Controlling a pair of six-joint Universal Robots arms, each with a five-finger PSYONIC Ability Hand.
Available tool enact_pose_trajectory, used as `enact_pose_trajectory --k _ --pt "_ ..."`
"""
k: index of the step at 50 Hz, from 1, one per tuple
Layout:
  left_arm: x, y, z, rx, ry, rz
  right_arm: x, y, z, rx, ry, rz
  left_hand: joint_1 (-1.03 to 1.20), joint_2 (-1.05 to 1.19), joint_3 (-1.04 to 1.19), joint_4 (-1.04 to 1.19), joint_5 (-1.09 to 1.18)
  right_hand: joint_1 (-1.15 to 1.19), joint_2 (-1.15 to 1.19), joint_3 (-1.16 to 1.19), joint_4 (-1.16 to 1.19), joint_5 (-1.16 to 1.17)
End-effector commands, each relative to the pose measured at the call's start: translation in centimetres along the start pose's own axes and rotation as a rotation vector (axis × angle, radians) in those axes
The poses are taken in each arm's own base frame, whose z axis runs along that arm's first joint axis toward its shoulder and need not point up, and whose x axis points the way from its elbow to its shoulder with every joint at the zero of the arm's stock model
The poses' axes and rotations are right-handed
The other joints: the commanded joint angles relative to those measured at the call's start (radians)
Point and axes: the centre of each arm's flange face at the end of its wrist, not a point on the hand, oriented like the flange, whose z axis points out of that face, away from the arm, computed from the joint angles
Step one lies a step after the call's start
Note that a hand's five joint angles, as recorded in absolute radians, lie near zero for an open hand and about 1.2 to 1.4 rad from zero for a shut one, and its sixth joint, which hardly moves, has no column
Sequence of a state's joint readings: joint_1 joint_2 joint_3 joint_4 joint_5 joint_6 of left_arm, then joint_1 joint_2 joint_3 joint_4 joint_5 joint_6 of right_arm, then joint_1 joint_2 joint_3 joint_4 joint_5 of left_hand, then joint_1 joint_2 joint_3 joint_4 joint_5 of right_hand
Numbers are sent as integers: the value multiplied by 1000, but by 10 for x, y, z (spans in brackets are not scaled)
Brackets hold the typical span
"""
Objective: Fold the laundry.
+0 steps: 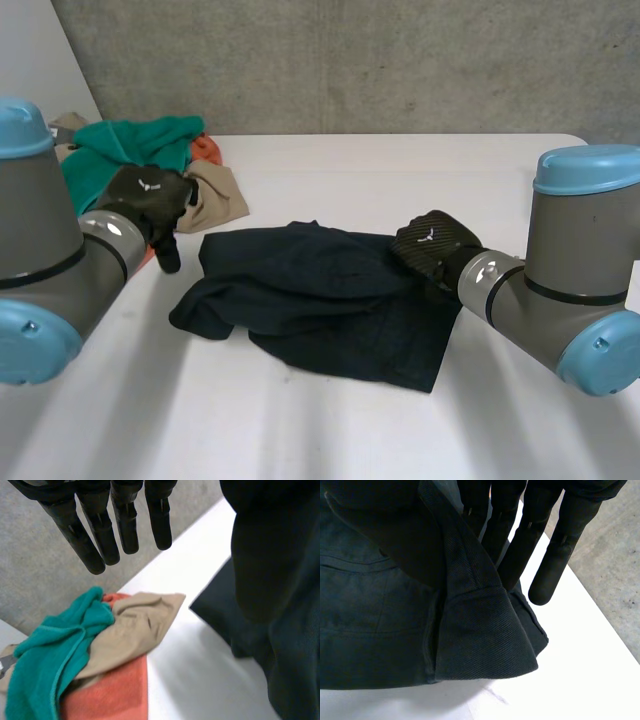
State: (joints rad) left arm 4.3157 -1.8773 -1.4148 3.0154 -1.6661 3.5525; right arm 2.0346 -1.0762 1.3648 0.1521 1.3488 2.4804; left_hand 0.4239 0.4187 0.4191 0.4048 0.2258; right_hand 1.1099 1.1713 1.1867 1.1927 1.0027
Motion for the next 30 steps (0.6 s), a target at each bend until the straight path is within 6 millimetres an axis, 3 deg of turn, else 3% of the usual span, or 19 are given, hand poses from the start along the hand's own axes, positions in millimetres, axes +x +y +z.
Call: enact_pose_trajectory --k 1,9,12,16,17,18,20,24,25,26,27,29,30 --pt "10 17 31 -87 104 -67 -1 -2 -2 6 -3 -5 7 12 11 26 30 286 225 210 204 219" --pt "32 50 58 -234 205 -77 6 -3 0 11 17 -3 107 112 111 126 130 286 225 210 204 219" --pt "38 51 64 -220 239 -86 10 -5 4 19 29 -6 297 302 302 316 320 286 225 210 204 219" --pt "44 42 66 -184 274 -102 15 -7 12 41 49 -12 728 733 733 747 751 286 225 210 204 219" --pt "44 35 67 -156 274 -104 18 -9 17 57 63 -17 970 975 975 989 993 286 225 210 204 219" --pt "42 31 68 -139 268 -101 19 -10 20 66 70 -19 972 977 977 991 996 286 225 210 204 219" --pt "37 17 72 -79 240 -100 26 -15 27 100 100 -26 972 978 977 992 996 286 225 210 204 219" --pt "10 -35 90 179 88 -106 55 -44 47 255 250 -56 972 978 977 992 996 286 225 210 204 219" --pt "-2 -62 92 304 26 -117 72 -63 52 341 337 -66 972 978 977 992 996 286 225 210 204 219" --pt "-8 -75 92 370 -5 -121 80 -74 53 390 385 -70 972 978 977 992 996 286 225 210 204 219" --pt "-20 -103 89 506 -62 -129 99 -98 51 501 486 -70 972 978 977 992 996 286 225 210 204 219" --pt "-34 -131 83 650 -122 -139 117 -122 44 612 578 -64 972 978 977 992 996 286 225 210 204 219" --pt "-46 -156 74 778 -180 -155 133 -144 34 727 663 -56 972 978 977 992 996 286 225 210 204 219"
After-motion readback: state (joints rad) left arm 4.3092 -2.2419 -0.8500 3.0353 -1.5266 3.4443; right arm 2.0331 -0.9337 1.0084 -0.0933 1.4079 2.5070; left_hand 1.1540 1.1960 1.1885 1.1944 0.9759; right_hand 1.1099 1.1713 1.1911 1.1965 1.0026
